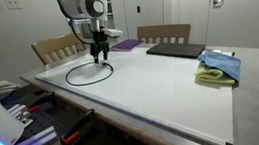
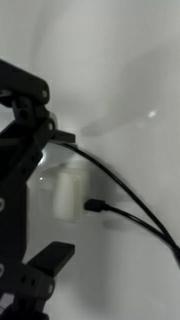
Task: Put the charger straight across the board
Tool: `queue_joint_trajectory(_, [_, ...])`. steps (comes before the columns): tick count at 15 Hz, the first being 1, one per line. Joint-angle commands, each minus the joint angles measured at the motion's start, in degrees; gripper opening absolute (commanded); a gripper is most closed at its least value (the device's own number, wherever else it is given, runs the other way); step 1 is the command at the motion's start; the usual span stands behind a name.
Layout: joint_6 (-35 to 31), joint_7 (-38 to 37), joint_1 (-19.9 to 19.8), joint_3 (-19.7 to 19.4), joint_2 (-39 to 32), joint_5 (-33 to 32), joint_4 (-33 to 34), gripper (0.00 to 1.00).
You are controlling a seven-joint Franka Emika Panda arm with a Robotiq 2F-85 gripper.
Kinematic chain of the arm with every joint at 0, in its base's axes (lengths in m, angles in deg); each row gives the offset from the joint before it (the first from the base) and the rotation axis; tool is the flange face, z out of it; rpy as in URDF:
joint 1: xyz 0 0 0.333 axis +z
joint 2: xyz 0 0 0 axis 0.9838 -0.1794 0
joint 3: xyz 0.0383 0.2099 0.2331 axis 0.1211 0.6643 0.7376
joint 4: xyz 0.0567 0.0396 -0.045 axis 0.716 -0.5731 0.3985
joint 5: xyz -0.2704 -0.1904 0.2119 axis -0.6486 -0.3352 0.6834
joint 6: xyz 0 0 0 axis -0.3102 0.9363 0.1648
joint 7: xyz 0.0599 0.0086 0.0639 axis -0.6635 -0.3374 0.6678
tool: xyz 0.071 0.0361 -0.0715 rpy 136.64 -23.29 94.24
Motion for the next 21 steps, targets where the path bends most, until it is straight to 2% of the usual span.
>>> queue_joint_trajectory(1, [-2.48, -1.38, -0.43, 0.62, 0.18, 1.13, -0.61, 1.00])
queue_joint_trajectory(2, [-2.69, -1.85, -0.44, 0.64, 0.18, 1.10, -0.60, 1.00])
queue_joint_trajectory(3, [-3.00, -2.19, -0.48, 0.62, 0.05, 1.05, -0.52, 0.95])
queue_joint_trajectory(4, [-3.16, -2.52, -0.45, 0.56, -0.03, 0.91, -0.41, 0.72])
queue_joint_trajectory(6, [-3.39, -2.70, -0.50, 0.47, -0.13, 0.64, -0.36, 0.68])
queue_joint_trajectory(12, [-4.90, -6.61, 0.43, -0.79, -0.46, -1.49, 0.19, 0.26])
queue_joint_trajectory(15, [-6.91, -10.42, 0.72, -1.25, -0.78, -1.34, 0.58, 0.26])
queue_joint_trajectory(18, [-8.79, -17.32, 1.15, -2.38, -0.45, -1.39, 0.75, 0.26])
queue_joint_trajectory(21, [-7.92, -24.91, 0.60, -3.55, 0.58, -0.78, 1.01, 0.26])
